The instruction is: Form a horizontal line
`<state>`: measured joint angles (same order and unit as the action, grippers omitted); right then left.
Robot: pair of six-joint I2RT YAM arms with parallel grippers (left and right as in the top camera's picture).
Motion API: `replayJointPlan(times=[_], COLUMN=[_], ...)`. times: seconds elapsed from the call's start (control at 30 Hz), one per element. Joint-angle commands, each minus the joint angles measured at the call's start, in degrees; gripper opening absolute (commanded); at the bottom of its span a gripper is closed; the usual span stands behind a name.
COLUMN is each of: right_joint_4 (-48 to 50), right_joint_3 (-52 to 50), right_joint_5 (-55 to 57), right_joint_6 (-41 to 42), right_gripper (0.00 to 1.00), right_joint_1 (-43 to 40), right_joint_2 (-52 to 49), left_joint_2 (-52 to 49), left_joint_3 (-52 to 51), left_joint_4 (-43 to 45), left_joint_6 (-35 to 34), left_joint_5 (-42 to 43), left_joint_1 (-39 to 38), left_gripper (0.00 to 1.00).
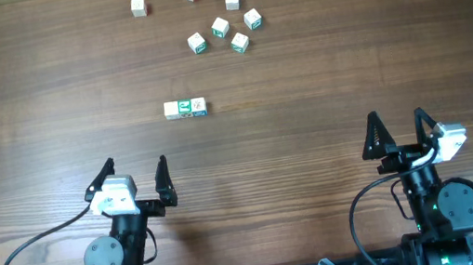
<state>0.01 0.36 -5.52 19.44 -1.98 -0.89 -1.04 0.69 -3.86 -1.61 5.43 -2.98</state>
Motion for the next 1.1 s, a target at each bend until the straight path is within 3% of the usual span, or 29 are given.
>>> replayJointPlan(times=[0.0,0.53,0.8,1.07], right_joint_4=[0.31,0.33,0.35,0.31], right_joint_3=[-0.07,-0.07,-0.07,-0.07], right_joint_5=[-0.24,0.66,-0.04,0.0], right_joint_6=[0.46,-0.17,-12.92,-13.42], right_gripper=[1.0,1.0,1.0,1.0], right_joint_1=[-0.24,0.35,5.95,6.05], right_joint_2=[0.35,0.35,0.35,0.35], left_joint_2=[0.87,0.87,0.87,0.87], left_joint_3=[-0.37,-0.37,-0.37,-0.37], left_joint_4=[-0.24,-0.24,-0.24,-0.24], left_joint_6=[-0.57,-0.57,-0.57,-0.57], left_joint_5=[-0.98,-0.98,-0.98,-0.98], left_joint_1=[0.37,0.37,0.37,0.37], left_gripper=[1.0,1.0,1.0,1.0])
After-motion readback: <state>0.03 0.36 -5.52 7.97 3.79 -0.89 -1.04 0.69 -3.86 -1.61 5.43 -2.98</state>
